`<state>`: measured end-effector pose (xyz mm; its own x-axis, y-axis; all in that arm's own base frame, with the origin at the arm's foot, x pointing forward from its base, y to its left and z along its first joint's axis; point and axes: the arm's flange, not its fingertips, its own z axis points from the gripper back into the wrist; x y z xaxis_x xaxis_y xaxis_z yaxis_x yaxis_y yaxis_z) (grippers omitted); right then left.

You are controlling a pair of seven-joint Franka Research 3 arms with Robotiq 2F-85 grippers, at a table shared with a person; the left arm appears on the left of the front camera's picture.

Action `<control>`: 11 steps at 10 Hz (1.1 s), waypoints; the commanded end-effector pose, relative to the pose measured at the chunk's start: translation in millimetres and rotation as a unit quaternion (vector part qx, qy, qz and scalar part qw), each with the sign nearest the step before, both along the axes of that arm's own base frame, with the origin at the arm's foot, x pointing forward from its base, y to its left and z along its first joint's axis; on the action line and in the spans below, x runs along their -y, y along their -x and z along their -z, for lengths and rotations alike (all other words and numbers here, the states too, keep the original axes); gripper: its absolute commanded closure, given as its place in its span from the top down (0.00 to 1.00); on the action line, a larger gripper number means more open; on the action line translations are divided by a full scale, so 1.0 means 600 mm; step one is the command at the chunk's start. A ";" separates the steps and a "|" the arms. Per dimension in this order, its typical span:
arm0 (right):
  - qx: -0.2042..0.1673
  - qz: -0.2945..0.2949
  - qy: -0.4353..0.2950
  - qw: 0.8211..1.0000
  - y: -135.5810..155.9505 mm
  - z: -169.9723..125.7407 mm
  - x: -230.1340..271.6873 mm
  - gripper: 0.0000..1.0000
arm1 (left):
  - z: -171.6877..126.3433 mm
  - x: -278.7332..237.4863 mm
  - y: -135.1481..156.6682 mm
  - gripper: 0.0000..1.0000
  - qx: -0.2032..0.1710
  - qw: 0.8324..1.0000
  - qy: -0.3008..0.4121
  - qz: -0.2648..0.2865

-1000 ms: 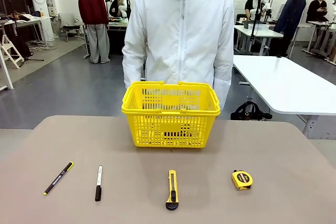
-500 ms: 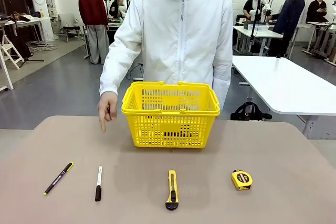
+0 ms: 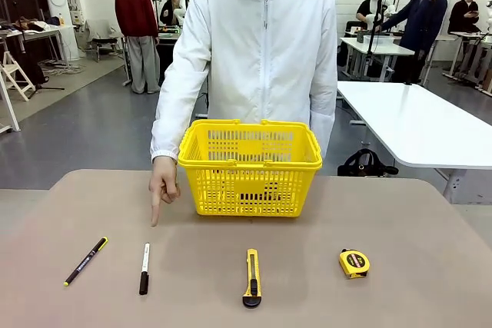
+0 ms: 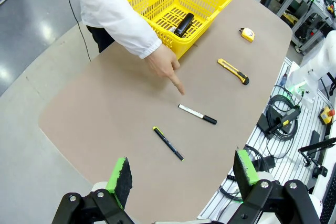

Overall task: Place the items the person wants into the basket.
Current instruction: Pick up the item the person points to and place it in the Market Basket.

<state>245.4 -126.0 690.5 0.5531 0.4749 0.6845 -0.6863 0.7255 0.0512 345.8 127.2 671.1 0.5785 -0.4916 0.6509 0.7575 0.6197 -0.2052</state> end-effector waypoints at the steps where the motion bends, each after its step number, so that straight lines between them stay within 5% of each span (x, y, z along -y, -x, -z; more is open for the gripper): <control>1: 0.001 -0.011 -0.003 1.000 0.001 0.003 -0.003 1.00 | 0.000 -0.001 0.001 1.00 0.003 1.000 0.005 0.006; 4: 0.001 -0.011 -0.003 1.000 0.001 0.003 -0.003 1.00 | 0.000 0.000 0.000 1.00 0.000 1.000 0.000 0.000; 5: 0.001 -0.011 -0.003 1.000 0.001 0.003 -0.003 1.00 | -0.010 0.036 0.010 1.00 -0.022 0.999 -0.036 0.007; 6: 0.001 -0.011 -0.003 1.000 0.001 0.003 -0.003 1.00 | -0.014 0.093 -0.003 1.00 -0.086 0.991 -0.099 -0.003; 8: 0.001 -0.011 -0.003 1.000 0.001 0.003 -0.003 1.00 | -0.008 0.255 -0.035 1.00 -0.159 0.954 -0.248 0.049; 9: 0.001 -0.011 -0.003 1.000 0.001 0.003 -0.003 1.00 | 0.025 0.333 -0.014 1.00 -0.179 0.940 -0.290 0.019; 11: 0.001 -0.011 -0.003 1.000 0.001 0.003 -0.003 1.00 | 0.107 0.446 -0.035 1.00 -0.161 0.919 -0.354 -0.068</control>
